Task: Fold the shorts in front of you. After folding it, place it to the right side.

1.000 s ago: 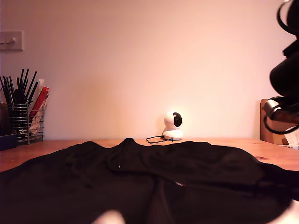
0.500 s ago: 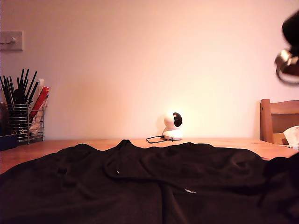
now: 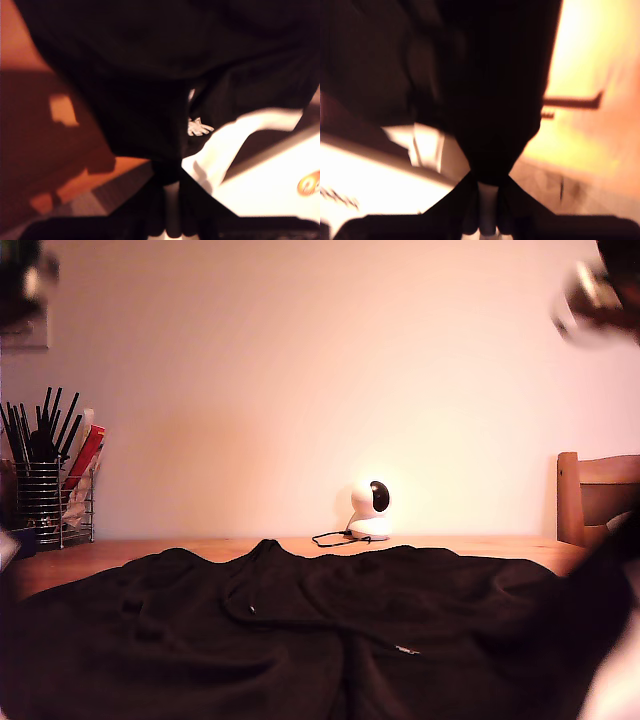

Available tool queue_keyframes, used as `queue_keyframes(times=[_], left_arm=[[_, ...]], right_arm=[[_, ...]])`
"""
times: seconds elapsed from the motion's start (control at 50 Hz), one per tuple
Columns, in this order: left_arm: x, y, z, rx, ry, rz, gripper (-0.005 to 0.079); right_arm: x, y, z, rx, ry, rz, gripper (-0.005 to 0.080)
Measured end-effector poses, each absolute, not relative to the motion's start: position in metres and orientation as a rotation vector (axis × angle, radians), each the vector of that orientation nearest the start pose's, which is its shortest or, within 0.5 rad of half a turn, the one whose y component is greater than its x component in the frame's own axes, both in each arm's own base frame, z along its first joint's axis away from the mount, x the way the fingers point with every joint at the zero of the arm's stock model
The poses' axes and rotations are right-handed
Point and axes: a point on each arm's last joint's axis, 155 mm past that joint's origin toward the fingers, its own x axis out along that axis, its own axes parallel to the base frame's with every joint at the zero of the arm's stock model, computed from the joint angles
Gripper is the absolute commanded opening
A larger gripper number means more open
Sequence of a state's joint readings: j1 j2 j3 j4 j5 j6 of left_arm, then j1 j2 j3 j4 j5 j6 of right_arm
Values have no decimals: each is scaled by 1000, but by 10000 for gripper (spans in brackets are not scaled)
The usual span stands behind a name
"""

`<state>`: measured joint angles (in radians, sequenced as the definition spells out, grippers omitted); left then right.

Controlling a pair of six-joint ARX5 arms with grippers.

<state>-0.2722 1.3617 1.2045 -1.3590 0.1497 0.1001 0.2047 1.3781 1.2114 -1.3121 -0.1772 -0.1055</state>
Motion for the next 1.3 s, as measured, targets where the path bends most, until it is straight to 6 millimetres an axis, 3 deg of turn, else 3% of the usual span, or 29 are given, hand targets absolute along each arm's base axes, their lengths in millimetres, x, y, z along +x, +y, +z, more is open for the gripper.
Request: queue_keyframes(times=[0.14,0.38,0.78,0.92,1.14,1.3], left_arm=[[223,-89,136,178,1470,-408,-21],[253,-97,141,173,1345,-414,-21],[263,-105,148,154,1295,-441,-21],[279,-111,167,149,1215,-450,-21],[316,-121,218,144,1014,-460,-21],[321,-123,222,144,989,-461,-21]], right_arm=[[248,91,149,-82,1390,418,-11],[271,104,158,-22,1293,428,-11],[288,120,167,24,1210,463,-11],[300,129,182,44,1144,481,-11],[323,147,211,75,1013,521,-11],[336,156,224,114,941,534,-11]])
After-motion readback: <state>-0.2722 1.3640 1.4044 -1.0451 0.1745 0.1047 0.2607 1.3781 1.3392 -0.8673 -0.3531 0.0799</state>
